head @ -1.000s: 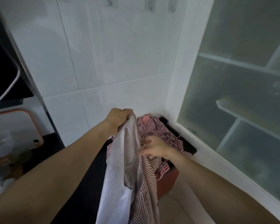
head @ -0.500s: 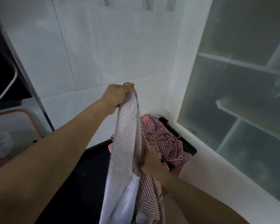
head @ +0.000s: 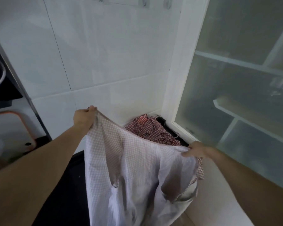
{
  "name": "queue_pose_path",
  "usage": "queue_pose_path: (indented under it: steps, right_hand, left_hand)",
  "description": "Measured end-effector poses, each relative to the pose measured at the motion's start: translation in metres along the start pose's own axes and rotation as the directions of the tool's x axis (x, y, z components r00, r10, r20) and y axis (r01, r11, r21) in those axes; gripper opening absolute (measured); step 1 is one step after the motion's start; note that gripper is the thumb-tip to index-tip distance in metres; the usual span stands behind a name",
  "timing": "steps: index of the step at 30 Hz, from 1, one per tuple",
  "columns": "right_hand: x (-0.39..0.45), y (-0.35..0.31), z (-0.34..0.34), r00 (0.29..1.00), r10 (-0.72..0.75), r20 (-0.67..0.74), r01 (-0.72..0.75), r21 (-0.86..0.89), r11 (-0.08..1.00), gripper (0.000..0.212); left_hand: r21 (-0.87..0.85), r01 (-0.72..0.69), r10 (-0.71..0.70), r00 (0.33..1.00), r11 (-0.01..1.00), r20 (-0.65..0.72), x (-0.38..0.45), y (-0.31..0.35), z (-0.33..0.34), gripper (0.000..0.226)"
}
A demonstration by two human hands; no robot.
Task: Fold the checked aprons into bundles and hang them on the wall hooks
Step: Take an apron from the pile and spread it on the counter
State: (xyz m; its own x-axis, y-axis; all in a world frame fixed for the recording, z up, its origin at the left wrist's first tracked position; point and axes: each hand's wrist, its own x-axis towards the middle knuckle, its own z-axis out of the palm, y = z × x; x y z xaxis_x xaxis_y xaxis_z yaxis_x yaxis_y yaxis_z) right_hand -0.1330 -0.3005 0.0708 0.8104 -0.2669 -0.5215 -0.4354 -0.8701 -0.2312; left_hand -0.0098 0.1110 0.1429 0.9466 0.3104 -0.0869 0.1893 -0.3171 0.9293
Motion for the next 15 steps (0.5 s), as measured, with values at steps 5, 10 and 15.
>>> queue_pose_path:
  steps: [5, 10, 15]
  right_hand:
    - [-0.019, 0.007, -0.041, 0.991, 0.038, 0.128, -0.060, 0.172, 0.983, 0.046]
    - [-0.043, 0.003, -0.043, 0.919, -0.040, 0.392, -0.099, 0.329, 0.939, 0.055]
    - [-0.049, -0.011, -0.038, 0.945, -0.303, 0.120, 0.069, 0.833, 0.548, 0.059]
  left_hand:
    - [-0.049, 0.052, -0.050, 0.997, 0.997, 0.051, -0.005, -0.002, 0.019, 0.038]
    - [-0.242, 0.149, -0.100, 0.974, 0.959, 0.201, -0.020, 0.011, 0.050, 0.027]
    - [-0.320, 0.184, -0.070, 0.940, 0.929, 0.335, -0.040, 0.012, 0.081, 0.035]
